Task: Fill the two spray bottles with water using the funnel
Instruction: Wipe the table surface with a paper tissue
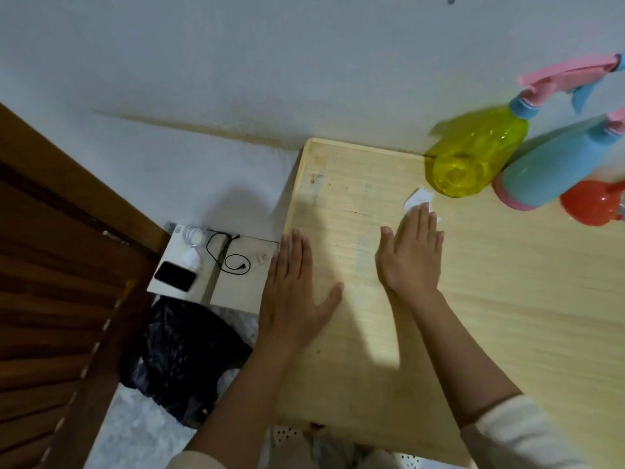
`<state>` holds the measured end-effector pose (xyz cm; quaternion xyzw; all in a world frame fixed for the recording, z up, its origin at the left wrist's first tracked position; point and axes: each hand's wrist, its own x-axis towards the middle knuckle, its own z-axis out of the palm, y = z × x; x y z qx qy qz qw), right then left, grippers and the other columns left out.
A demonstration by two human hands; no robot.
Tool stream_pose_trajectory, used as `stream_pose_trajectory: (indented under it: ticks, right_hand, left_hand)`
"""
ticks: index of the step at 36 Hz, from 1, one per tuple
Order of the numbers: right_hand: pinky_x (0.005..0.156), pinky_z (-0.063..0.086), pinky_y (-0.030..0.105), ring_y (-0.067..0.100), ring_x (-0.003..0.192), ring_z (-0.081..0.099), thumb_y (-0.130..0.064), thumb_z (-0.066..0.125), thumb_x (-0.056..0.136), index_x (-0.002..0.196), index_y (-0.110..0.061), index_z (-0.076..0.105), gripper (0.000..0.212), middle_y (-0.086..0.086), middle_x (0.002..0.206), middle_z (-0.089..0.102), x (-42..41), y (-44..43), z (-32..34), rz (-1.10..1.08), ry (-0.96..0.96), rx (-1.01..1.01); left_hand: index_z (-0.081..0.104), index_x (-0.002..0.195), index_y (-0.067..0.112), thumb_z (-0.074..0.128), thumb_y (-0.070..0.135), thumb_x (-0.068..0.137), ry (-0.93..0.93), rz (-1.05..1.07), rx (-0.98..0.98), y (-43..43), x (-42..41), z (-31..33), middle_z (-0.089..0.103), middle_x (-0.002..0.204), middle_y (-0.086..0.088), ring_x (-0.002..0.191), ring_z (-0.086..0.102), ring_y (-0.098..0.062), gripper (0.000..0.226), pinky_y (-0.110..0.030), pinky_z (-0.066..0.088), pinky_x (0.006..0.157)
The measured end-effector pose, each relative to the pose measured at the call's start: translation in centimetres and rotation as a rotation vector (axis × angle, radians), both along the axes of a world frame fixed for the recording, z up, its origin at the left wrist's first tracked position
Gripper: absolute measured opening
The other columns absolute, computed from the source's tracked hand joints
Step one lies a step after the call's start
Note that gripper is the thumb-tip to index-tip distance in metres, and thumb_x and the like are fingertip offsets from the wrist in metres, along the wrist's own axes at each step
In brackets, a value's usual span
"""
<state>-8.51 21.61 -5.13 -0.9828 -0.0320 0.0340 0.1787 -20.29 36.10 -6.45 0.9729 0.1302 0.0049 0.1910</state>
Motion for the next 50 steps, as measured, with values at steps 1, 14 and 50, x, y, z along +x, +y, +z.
stream_pose_trajectory:
  ticks: [1,14,50]
  right_hand:
    - [0.117,-0.006,0.039,0.022,0.147,-0.005,-0.04,0.024,0.099,0.149,-0.004,0.002,0.065,0.011,0.159,-0.002,-0.1,0.4,-0.4,-0.016,0.0,-0.012]
    - [0.116,-0.01,0.032,0.021,0.147,-0.008,-0.051,0.022,0.097,0.149,-0.004,-0.002,0.074,0.012,0.159,-0.005,3.7,3.8,-0.8,0.168,0.011,-0.01]
    - [0.118,0.006,0.032,0.023,0.147,0.008,-0.029,0.03,0.1,0.149,-0.003,0.014,0.057,0.011,0.159,0.01,9.6,11.5,-0.5,0.591,-0.046,0.02]
  left_hand:
    - [-0.013,0.151,0.011,0.016,0.07,0.084,0.0,0.0,-0.002,0.0,0.0,0.0,-0.018,0.16,-0.004,0.144,-0.025,-0.014,0.094,-0.025,-0.019,0.115]
    - [-0.005,0.152,0.009,0.021,0.068,0.085,-0.022,-0.007,0.01,-0.1,0.0,-0.2,-0.013,0.16,-0.005,0.147,-0.017,-0.017,0.093,-0.032,-0.007,0.12]
    - [0.005,0.153,0.009,0.03,0.064,0.086,-0.029,0.019,0.028,-0.1,0.2,-0.3,-0.002,0.162,-0.005,0.149,-0.01,-0.018,0.09,-0.028,-0.007,0.118]
